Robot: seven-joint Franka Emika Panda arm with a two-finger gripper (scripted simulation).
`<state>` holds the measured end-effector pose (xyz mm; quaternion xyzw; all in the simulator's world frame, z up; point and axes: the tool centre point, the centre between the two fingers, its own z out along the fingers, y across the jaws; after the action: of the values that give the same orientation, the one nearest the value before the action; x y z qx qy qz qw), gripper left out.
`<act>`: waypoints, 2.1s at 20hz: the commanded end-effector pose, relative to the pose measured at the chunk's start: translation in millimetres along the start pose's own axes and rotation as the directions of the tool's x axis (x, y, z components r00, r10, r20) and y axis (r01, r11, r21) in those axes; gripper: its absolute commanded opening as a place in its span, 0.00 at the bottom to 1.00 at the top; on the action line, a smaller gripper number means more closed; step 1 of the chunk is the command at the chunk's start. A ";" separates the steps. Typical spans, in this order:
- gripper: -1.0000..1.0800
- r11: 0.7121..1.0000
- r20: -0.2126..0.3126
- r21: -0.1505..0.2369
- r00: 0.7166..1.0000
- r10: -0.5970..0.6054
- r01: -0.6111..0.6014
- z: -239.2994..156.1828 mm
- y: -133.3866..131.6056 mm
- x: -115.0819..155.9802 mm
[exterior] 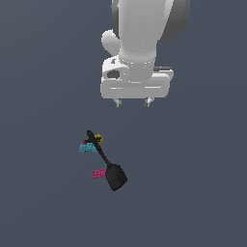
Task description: Pick up a designated object from a clutter of objects.
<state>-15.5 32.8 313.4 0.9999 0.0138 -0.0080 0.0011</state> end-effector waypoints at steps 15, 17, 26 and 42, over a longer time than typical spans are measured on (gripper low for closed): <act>0.96 0.999 0.020 -0.030 1.000 -0.013 0.013 -0.4 13.9 -1.5; 0.96 1.000 0.019 -0.027 1.000 0.001 -0.001 2.8 15.3 -0.8; 0.96 0.987 0.016 -0.005 0.987 0.161 -0.161 38.6 33.6 5.0; 0.96 0.711 0.021 0.029 0.712 0.702 -0.702 165.0 111.0 -5.0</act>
<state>-16.9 -70.0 160.9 0.9416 -0.3363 -0.0125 -0.0134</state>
